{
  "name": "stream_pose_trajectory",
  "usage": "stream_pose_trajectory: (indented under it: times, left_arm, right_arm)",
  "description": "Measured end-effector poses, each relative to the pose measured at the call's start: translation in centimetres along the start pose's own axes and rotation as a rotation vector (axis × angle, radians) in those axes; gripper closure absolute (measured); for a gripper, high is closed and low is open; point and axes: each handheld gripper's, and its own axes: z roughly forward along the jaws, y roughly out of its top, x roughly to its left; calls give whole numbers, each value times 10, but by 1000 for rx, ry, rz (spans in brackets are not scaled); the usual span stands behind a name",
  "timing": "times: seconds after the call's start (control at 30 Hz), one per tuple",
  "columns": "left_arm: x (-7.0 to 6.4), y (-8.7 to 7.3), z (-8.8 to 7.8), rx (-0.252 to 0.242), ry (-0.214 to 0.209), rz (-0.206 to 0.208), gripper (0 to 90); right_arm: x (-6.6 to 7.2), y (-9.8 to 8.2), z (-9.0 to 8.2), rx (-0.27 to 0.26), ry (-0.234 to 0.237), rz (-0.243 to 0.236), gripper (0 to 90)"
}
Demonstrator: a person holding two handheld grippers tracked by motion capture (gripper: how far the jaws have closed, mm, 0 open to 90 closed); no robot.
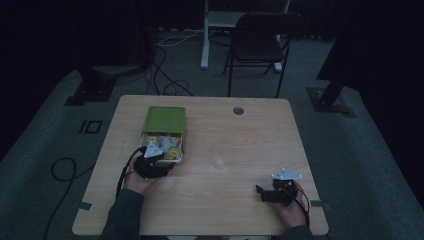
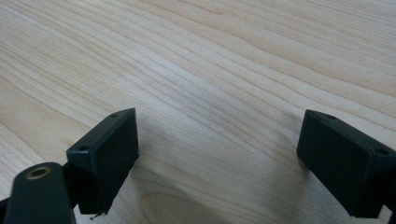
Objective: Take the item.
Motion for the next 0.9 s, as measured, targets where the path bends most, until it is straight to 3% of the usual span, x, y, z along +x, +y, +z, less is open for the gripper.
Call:
stream_pose_trajectory:
  times: [0.33, 0.9]
  left_arm:
    - [-1, -3, -5, 3, 3, 3, 415]
    - [4, 20, -25, -42, 51, 32, 417]
  right_arm:
    - [0, 0, 0, 0, 0, 0, 123]
    - [0, 0, 0, 1, 0, 0, 124]
